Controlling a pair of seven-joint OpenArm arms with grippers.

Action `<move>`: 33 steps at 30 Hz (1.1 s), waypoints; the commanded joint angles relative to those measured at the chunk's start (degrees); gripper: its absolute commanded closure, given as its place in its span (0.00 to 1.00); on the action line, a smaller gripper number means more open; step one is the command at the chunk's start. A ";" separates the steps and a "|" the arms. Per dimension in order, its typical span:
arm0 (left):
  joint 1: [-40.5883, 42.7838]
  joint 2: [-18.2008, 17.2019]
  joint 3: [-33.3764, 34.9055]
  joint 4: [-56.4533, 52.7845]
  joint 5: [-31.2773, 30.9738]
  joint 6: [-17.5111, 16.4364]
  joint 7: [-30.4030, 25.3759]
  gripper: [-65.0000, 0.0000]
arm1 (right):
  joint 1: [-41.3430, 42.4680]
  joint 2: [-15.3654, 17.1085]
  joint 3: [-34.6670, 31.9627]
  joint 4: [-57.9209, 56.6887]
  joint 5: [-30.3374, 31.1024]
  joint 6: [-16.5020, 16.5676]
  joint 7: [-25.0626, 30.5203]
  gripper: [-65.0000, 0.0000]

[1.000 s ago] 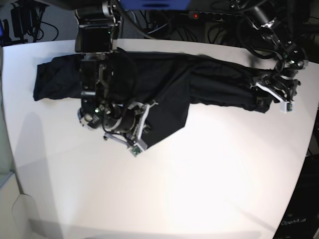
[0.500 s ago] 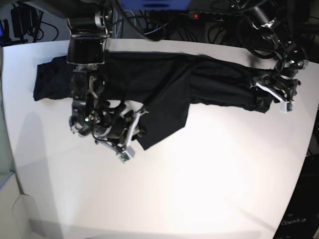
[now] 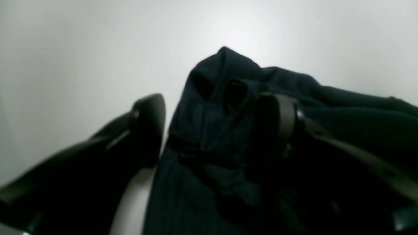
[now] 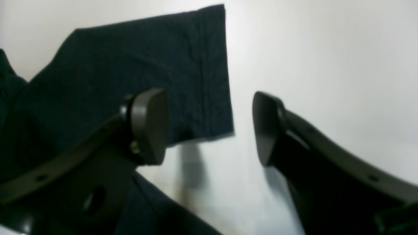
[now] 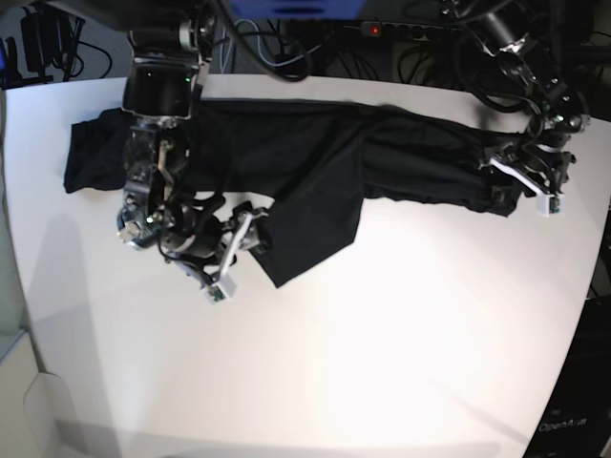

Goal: Fold the T-shirt properly
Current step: 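Grasp the folded sleeve edge with the right gripper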

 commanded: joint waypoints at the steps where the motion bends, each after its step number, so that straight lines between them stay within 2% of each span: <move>1: 0.27 -0.33 -0.08 0.14 3.01 0.51 2.91 0.38 | 1.04 -0.77 -0.10 0.77 1.07 0.12 1.16 0.38; 19: 0.27 -0.51 -0.08 0.14 3.01 0.51 2.91 0.38 | -1.86 -0.77 -0.10 0.68 1.07 0.12 4.67 0.37; 24: 0.27 -0.51 -0.08 0.23 3.01 0.51 2.91 0.38 | -0.37 -0.59 -0.19 -7.41 1.07 0.12 5.38 0.37; 27: 0.27 -0.51 -0.08 0.23 3.01 0.51 2.91 0.38 | 0.51 0.29 -0.27 -12.07 1.07 0.12 8.19 0.37; 33: 0.27 -0.51 -0.08 0.23 3.01 0.51 2.91 0.38 | 0.69 0.46 -0.54 -14.09 1.07 0.12 10.21 0.39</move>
